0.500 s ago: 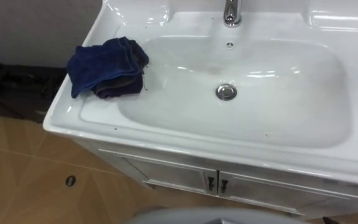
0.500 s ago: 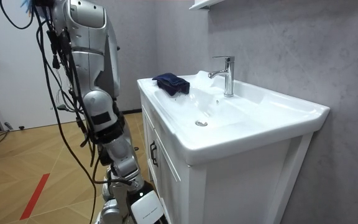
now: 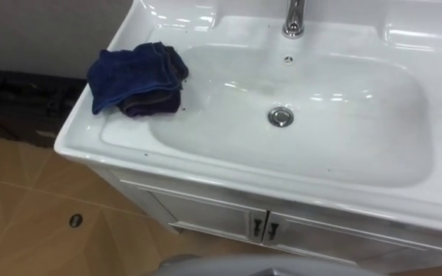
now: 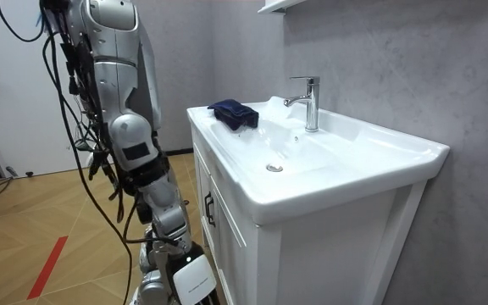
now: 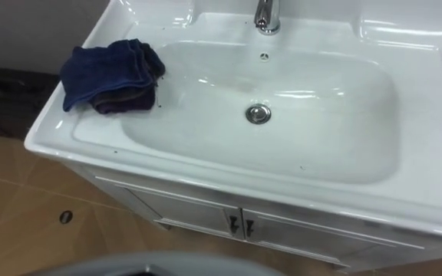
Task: Wipe basin
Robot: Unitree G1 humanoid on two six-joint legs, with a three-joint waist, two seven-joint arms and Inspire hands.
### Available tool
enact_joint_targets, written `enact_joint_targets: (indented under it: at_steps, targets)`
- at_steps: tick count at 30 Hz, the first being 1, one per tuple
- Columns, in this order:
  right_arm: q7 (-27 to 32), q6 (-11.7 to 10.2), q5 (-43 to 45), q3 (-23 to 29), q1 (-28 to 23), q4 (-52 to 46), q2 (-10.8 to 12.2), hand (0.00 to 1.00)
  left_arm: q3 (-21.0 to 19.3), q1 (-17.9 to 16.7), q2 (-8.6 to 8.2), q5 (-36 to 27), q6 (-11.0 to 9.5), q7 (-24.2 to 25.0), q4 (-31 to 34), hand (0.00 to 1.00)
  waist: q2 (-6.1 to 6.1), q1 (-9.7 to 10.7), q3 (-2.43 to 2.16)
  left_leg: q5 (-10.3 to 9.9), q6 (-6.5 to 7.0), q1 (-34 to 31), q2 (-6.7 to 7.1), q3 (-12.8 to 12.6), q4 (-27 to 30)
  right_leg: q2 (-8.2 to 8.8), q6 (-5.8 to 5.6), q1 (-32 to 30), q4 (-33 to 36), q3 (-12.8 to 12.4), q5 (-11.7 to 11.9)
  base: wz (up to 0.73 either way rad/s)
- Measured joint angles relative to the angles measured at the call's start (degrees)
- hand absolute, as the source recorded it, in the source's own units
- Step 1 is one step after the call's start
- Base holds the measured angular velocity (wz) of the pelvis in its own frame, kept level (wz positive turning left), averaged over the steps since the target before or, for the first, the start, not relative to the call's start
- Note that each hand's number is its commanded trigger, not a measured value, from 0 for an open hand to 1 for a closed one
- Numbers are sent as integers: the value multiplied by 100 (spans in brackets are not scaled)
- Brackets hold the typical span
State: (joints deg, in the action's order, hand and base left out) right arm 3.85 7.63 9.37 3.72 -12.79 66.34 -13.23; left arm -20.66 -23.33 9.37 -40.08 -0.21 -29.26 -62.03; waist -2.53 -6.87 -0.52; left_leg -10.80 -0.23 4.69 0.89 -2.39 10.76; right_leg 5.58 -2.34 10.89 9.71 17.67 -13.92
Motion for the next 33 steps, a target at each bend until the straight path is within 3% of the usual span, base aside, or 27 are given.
enact_joint_targets:
  at_steps: [4, 9, 16, 19, 26, 33]
  targets:
    - [-310, -9, 0, -234, 60, 2, -44, 0, 877, 33, 36, 1452, 225, 967, -120, 0, -4, 81, 20, -29, 5, -63, -5, 26, 100, 1, -8, -4, -4, 15, -21, 7]
    - [-549, -8, -15, -538, 254, 42, -39, 0, 1483, 318, 39, 2255, 443, 1749, -106, 0, 55, 219, 31, -35, 14, -74, 3, 6, 113, 8, -12, -16, 0, 16, -26, -2]
    - [-651, -5, 12, -632, 450, 227, 28, 0, 1535, 611, 39, 3483, 741, 2380, -105, 0, 233, 351, 33, -37, 19, -98, 17, -60, 109, 21, -28, -81, 10, -40, -20, -5]
    - [-647, -2, 59, -622, 505, 339, 106, 0, 1542, 689, 36, 3828, 778, 2653, -119, 0, 331, 357, 93, -37, 19, -105, 19, -56, 107, 21, -28, -81, -5, -42, -19, 0]
    - [-640, 9, 175, -605, 507, 368, 205, 0, 1642, 745, 32, 4093, 1003, 3026, -212, 0, 319, 375, 104, -41, 24, -113, 27, -59, 110, 32, -33, -86, -12, -40, -23, 0]
    - [-650, 217, 223, -603, 497, 369, 215, 0, 1644, 753, 28, 4468, 1187, 3281, -207, 0, 302, 378, 95, -52, 44, -97, 37, -72, 109, 49, -48, -89, -1, -39, -33, 0]
